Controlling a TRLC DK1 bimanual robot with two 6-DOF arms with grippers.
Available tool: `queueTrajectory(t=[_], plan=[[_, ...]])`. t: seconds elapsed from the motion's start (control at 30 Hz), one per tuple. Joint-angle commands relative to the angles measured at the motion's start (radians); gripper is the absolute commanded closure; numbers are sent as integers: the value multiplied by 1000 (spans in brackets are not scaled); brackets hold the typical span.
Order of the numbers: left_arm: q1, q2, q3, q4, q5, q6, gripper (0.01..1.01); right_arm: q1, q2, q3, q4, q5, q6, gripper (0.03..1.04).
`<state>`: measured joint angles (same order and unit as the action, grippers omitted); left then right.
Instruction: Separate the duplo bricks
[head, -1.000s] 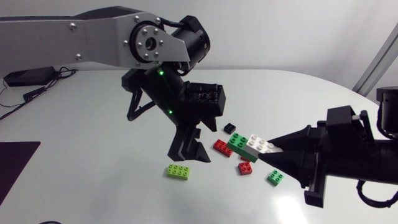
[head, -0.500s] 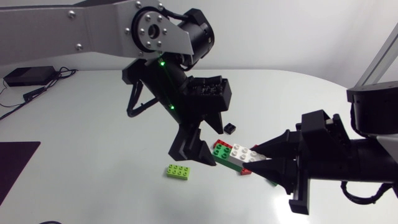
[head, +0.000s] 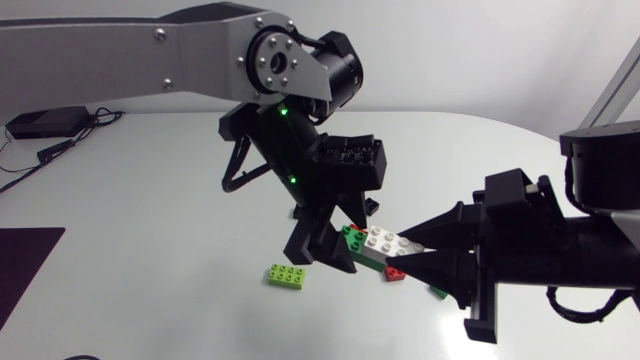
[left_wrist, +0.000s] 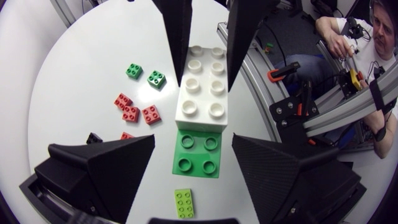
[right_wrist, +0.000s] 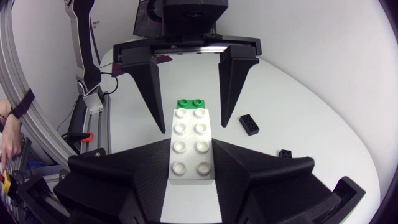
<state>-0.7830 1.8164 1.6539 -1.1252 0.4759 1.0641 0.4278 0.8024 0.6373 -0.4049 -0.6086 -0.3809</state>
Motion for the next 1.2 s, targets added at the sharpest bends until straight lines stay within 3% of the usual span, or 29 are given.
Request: queueTrajectory(t=[0.0,0.13,0.3,0.33,0.73,1.0,1.17], plan=[[1,27,35,-22,13,30,279,11,4,4,9,7,14,761],[-1,38,37,-28,18,36,452,11,3,-8,12,6,10,761],[-2,46,33,-28,23,45,830,11,-3,-14,12,6,10,761],[-2,46,32,-30,24,46,848,11,-3,-14,11,4,10,761],[-12,17,-9,-33,21,76,861,3,12,12,-5,-40,39,761],[-28,-11,-98,44,-10,66,864,-141,80,39,-6,-227,86,761],[33,17,-129,71,-16,79,864,-274,47,68,-45,-284,70,761]])
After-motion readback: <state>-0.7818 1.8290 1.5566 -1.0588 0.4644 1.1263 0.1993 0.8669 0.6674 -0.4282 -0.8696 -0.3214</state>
